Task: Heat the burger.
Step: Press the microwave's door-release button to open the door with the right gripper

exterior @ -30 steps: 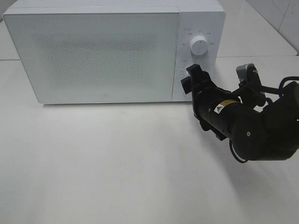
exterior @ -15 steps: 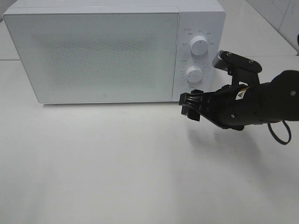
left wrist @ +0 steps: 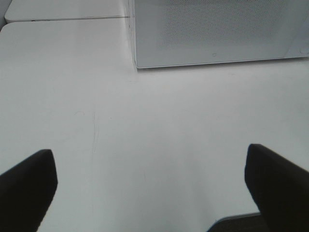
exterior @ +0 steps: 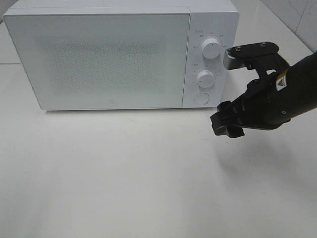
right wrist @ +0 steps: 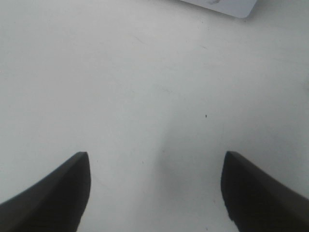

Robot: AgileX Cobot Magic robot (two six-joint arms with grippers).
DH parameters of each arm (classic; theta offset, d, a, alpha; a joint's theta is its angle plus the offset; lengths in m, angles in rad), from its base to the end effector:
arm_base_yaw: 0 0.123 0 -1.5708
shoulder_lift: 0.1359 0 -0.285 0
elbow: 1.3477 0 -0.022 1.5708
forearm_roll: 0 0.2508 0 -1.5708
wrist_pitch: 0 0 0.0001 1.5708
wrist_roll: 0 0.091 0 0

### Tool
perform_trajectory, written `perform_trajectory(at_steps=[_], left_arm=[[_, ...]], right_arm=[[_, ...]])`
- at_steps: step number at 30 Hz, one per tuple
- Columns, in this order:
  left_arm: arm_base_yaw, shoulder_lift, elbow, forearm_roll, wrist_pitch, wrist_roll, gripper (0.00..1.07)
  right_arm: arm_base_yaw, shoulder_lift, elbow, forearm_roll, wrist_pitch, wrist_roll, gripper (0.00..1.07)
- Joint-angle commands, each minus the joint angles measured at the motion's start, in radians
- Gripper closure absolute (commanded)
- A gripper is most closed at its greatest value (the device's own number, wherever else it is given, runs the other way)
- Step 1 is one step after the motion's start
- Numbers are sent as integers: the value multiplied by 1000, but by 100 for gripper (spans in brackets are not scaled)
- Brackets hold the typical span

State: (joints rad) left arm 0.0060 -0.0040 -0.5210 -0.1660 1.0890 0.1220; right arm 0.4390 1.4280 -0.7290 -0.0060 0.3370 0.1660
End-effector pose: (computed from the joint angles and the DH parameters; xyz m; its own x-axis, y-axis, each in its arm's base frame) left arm -0.0097 -0.0134 0.2817 -0.4479 0.0413 -0.8931 0.1446 0.9891 -0.0267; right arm 0.2435 0.1141 0.2079 -0.7939 -0.1964 -0.5754 -0.3011 0.9492 0.0914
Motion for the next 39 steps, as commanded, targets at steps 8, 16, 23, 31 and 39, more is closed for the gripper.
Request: perform_trajectory(at_steps=[8, 16, 23, 31, 39], left_arm=[[1, -16, 3, -4, -14, -6, 9], [1, -16, 3, -4, -14, -6, 9], [1, -16, 3, -4, -14, -6, 9], [1, -16, 3, -4, -14, -6, 9], [1, -16, 3, -4, -14, -6, 9]], right_arm=[[-3, -238, -9, -22, 237, -34, 34], [-3, -406, -9, -15, 360, -50, 34], [-3, -561, -4, -16, 461, -50, 34], [-3, -725, 51, -17, 528, -57, 34], [-9, -935, 109, -17, 578, -50, 34]])
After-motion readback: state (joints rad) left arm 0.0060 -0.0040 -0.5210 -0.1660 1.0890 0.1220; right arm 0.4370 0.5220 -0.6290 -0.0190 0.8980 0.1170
